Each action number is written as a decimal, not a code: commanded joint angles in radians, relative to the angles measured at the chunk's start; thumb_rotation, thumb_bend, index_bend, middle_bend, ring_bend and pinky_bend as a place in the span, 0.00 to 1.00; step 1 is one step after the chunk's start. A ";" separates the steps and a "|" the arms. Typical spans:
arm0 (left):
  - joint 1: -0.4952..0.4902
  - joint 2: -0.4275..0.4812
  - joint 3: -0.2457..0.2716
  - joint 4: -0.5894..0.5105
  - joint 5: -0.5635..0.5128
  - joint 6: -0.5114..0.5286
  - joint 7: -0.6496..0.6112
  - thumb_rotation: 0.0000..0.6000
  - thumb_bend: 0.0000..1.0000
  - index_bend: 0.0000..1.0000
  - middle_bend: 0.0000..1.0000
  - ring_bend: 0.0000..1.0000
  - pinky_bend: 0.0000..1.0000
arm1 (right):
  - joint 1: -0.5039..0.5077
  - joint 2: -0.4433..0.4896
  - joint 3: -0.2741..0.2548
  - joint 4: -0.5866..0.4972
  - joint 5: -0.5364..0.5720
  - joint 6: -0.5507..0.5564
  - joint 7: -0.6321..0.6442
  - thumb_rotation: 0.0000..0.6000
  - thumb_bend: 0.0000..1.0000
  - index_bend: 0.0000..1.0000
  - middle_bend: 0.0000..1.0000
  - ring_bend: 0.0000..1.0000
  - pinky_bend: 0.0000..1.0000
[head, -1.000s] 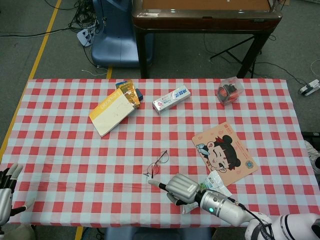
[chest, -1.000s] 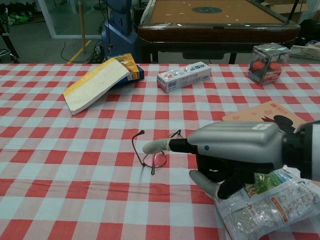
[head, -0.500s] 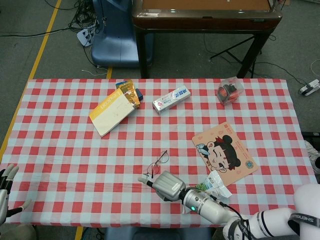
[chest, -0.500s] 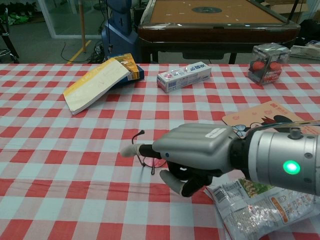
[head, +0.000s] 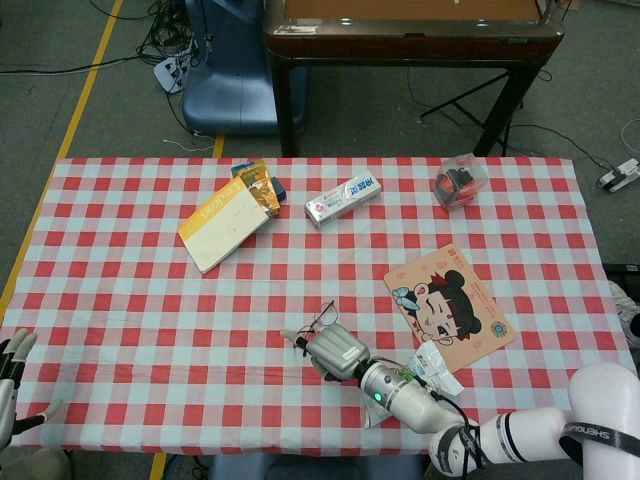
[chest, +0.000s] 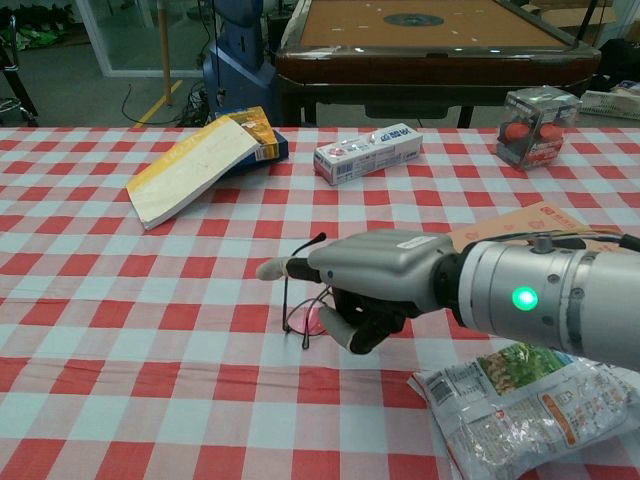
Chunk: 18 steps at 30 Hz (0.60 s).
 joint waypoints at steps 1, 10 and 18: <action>-0.001 -0.002 0.000 0.000 0.002 0.000 0.000 1.00 0.16 0.00 0.00 0.00 0.00 | 0.010 0.003 0.015 0.023 0.048 -0.021 0.043 1.00 0.69 0.00 1.00 1.00 0.96; -0.001 -0.004 0.002 0.001 0.004 -0.002 -0.004 1.00 0.16 0.00 0.00 0.00 0.00 | 0.024 0.018 0.045 0.098 0.150 -0.152 0.228 1.00 0.69 0.00 1.00 1.00 0.97; -0.004 -0.007 0.003 -0.001 0.005 -0.009 -0.002 1.00 0.16 0.00 0.00 0.00 0.00 | 0.028 0.033 0.054 0.142 0.161 -0.230 0.352 1.00 0.69 0.00 1.00 1.00 0.97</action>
